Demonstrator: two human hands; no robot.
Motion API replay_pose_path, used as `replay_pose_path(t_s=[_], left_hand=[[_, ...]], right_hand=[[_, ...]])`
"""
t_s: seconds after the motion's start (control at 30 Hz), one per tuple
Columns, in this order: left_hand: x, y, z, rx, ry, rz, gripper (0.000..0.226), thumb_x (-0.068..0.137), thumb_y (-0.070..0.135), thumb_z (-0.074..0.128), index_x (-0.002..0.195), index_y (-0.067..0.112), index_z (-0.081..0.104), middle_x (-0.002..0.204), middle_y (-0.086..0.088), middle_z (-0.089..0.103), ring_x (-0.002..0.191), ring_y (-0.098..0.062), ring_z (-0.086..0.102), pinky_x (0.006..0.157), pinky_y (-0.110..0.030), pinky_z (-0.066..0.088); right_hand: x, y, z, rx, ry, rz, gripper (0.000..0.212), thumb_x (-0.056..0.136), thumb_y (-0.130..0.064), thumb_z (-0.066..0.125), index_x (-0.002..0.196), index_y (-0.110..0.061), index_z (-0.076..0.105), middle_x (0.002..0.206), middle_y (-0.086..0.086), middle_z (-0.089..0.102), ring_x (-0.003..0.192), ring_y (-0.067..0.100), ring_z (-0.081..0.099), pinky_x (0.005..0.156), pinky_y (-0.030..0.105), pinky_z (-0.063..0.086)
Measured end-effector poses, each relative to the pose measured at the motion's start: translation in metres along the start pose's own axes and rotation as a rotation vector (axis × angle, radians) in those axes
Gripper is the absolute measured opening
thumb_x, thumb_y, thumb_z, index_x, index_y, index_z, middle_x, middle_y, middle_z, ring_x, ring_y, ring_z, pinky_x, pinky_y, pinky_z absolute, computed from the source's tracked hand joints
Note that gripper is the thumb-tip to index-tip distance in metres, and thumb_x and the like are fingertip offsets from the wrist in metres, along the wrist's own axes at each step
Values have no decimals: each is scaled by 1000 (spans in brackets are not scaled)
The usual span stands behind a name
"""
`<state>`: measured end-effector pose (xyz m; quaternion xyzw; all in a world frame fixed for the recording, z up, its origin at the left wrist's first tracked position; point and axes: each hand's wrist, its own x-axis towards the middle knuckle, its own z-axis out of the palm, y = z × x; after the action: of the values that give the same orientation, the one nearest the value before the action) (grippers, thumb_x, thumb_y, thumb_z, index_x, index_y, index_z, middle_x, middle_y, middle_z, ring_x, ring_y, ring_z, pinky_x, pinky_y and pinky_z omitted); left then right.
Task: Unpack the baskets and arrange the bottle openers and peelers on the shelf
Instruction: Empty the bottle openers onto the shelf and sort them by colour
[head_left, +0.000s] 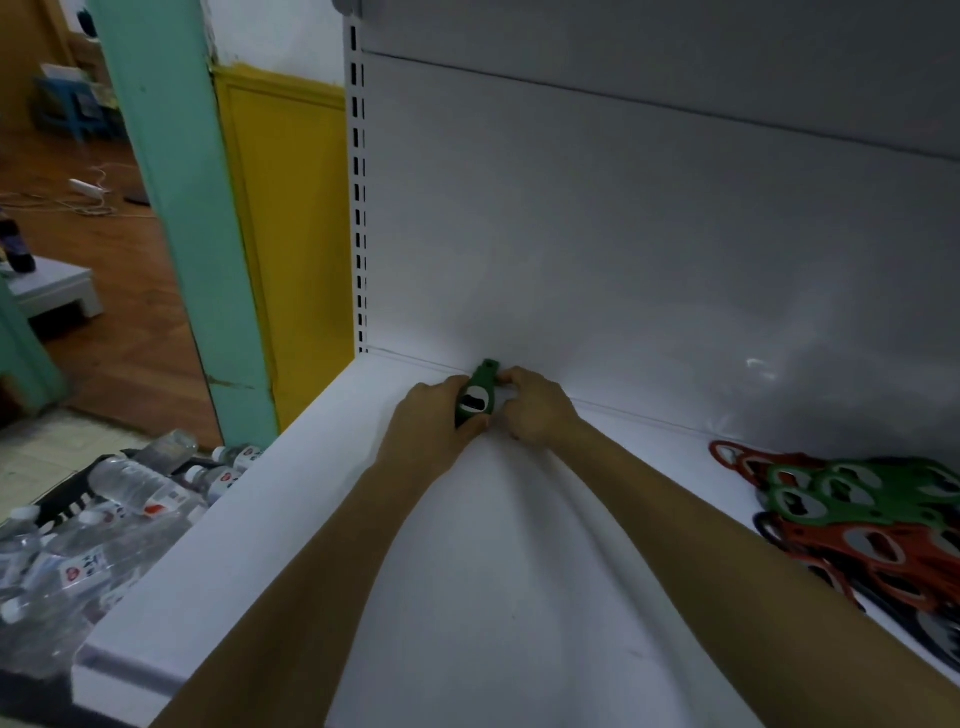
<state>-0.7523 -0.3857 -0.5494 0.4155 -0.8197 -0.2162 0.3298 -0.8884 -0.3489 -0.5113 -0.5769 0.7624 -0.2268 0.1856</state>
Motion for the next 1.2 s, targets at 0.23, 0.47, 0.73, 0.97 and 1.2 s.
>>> replay_pose_path(t_s=[0.23,0.47,0.73,0.97,1.2], left_hand=[[3,-3,3,-24,1,-1,51,82,36,71,124,13,57,109,-8,68,97,-23,60,78,-27,44],[3,-4,5,-38,-11,-19,53,81,35,72,124,11,55,110,-9,66,98,-24,60,83,-35,50],[-15,19,-7,158,49,128,80,82,47,66,145,12,31,146,-6,39,132,-24,35,105,-35,33],[-42,111,34,193,-148,471,63,92,43,52,146,18,31,149,-1,34,135,-19,31,107,-34,30],[-76,214,110,-395,-262,280,44,87,22,63,129,14,52,124,-4,57,111,-20,52,95,-32,43]], right_hand=[[24,-9,-2,-234,-152,63,46,96,-24,48,138,-10,34,118,15,59,85,22,54,67,30,44],[23,-10,-1,-201,-165,84,47,96,-23,49,139,-11,34,108,14,60,81,24,60,58,26,46],[-48,11,-4,-157,227,21,31,92,-25,51,122,-16,50,107,7,60,91,22,58,66,27,38],[-146,82,-50,-265,446,26,24,90,-22,55,112,-18,63,108,4,63,100,21,57,80,31,44],[-199,162,-106,-434,585,266,38,90,-20,51,127,-17,54,128,7,56,117,27,48,92,37,37]])
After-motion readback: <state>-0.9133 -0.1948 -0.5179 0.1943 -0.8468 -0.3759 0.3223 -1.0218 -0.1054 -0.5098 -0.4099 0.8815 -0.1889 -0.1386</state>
